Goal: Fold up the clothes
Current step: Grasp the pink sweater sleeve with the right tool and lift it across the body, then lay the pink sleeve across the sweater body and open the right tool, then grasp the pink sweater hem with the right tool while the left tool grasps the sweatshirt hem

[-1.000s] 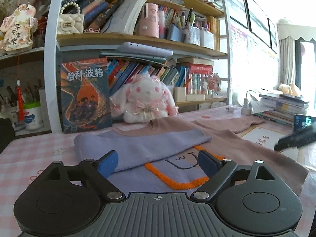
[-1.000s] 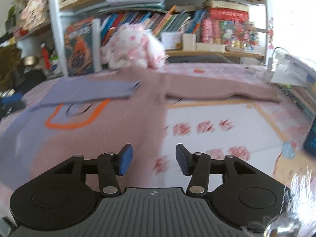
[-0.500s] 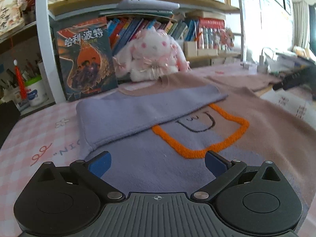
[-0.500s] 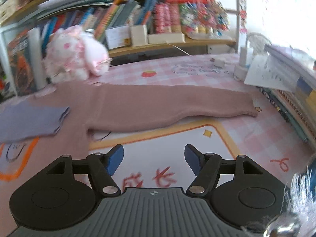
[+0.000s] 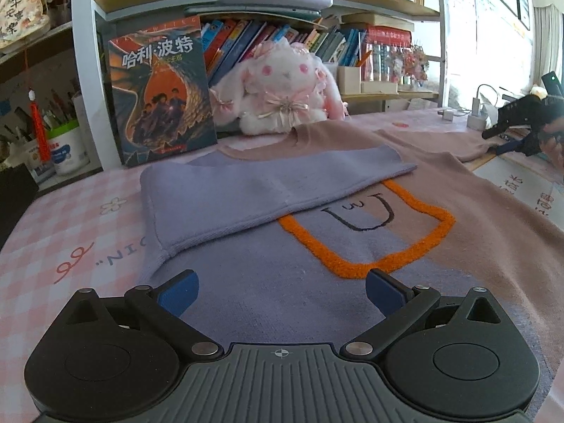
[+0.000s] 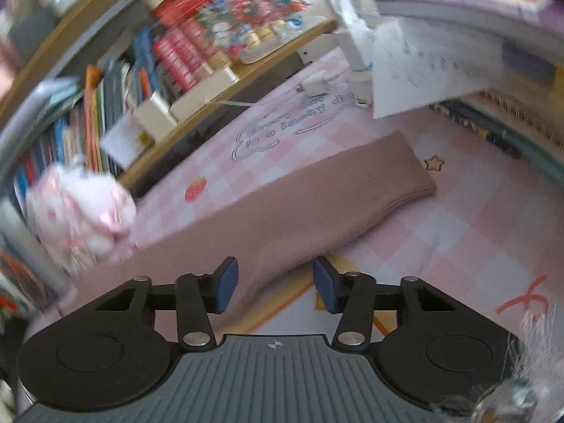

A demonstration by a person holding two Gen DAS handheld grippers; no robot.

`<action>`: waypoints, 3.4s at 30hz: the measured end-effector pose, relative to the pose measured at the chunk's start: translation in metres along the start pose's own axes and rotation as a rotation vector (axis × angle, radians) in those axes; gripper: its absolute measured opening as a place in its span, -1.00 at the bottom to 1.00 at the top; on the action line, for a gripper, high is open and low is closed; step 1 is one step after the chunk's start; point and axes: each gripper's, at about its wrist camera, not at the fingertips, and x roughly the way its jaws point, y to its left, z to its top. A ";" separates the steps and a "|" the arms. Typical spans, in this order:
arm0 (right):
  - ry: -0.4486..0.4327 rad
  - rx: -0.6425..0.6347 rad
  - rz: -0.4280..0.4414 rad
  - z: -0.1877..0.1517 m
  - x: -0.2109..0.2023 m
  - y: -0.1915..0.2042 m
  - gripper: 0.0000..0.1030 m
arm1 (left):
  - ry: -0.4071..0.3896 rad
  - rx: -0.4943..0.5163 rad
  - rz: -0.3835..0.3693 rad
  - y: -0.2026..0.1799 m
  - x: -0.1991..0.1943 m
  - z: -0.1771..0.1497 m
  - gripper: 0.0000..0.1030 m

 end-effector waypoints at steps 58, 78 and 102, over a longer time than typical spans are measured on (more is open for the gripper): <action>0.077 -0.752 0.333 -0.183 0.036 0.353 -0.73 | 0.017 0.039 0.002 -0.006 0.000 0.003 0.99; 0.030 -0.847 0.351 -0.199 -0.065 0.258 -0.13 | 0.027 0.065 0.088 -0.010 -0.001 -0.001 0.99; -0.074 -0.747 0.230 -0.250 -0.182 0.088 0.05 | -0.037 -0.235 0.220 -0.016 -0.165 -0.091 0.99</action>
